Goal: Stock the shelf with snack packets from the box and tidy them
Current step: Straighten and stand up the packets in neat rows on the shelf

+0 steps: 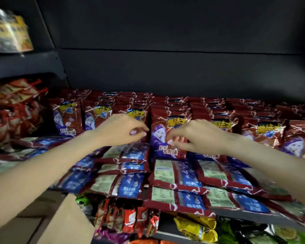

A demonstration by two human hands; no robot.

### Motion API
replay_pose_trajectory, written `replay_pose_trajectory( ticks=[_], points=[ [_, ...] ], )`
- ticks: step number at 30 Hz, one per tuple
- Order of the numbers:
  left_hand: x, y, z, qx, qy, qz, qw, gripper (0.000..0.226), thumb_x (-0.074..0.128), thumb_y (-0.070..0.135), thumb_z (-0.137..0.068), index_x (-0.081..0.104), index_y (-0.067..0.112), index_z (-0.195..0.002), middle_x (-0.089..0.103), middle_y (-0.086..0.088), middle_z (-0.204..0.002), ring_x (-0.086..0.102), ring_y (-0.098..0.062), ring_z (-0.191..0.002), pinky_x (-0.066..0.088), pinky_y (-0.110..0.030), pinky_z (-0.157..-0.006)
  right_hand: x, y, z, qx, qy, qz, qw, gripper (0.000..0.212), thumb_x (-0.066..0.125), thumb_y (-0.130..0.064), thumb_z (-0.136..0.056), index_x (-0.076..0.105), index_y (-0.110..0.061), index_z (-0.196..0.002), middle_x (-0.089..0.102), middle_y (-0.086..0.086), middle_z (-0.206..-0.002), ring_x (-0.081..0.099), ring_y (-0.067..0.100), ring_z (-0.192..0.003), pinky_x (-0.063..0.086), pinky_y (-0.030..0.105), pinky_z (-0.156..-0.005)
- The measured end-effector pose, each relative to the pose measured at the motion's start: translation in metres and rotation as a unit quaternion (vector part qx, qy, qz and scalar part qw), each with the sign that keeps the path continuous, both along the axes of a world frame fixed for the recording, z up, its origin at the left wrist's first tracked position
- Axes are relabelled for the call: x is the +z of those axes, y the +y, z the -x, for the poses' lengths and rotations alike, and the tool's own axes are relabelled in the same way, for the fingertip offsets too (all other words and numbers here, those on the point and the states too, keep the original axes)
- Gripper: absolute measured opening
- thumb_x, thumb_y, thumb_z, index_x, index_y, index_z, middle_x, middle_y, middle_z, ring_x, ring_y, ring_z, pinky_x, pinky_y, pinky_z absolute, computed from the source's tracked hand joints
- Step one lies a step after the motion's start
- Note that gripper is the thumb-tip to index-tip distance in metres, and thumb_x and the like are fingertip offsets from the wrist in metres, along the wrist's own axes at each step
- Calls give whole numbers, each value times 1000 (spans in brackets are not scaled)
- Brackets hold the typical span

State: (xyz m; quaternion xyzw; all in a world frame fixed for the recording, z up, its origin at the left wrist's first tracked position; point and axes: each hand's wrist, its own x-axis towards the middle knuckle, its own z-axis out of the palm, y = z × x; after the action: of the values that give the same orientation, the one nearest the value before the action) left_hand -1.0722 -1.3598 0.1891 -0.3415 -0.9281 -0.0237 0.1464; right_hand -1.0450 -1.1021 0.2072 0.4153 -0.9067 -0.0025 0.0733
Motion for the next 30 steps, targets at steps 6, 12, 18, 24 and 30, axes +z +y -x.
replay_pose_trajectory(
  ticks=[6,12,18,24,30],
  points=[
    [14,-127,-31,58,-201,-67,976,38,55,73,-68,64,45,-93,64,32,-98,59,11,-94,46,-24,-88,-24,-94,-14,95,-50,45,993,34,54,-49,-90,50,-27,-117,59,-10,-116,55,11,-104,48,32,-82],
    [-9,-178,-30,84,-230,28,969,34,64,65,-71,51,50,-98,53,32,-114,49,8,-108,43,-30,-95,-46,-134,-4,76,-38,16,996,24,52,-45,-93,47,-23,-102,52,-8,-104,48,12,-98,39,25,-77],
    [-1,-181,-10,71,-70,54,994,25,53,42,-92,55,35,-116,59,24,-107,55,7,-74,42,-22,-76,-30,-137,13,14,32,102,994,7,53,-22,-95,52,-15,-96,62,-5,-89,60,17,-78,45,30,-64],
    [6,-182,45,101,-7,-40,994,30,55,33,-93,60,20,-120,65,5,-74,48,-5,-53,48,-34,-76,-20,-156,67,-143,38,170,974,15,47,-26,-98,48,-13,-104,53,-2,-72,54,27,-66,42,34,-66],
    [-7,-166,88,141,-28,-22,989,35,48,35,-96,49,24,-130,60,-8,-125,58,-26,-105,50,-37,-80,-25,-158,93,-179,115,79,974,21,50,-21,-96,49,-11,-115,63,10,-87,62,32,-81,45,35,-66]
  ],
)
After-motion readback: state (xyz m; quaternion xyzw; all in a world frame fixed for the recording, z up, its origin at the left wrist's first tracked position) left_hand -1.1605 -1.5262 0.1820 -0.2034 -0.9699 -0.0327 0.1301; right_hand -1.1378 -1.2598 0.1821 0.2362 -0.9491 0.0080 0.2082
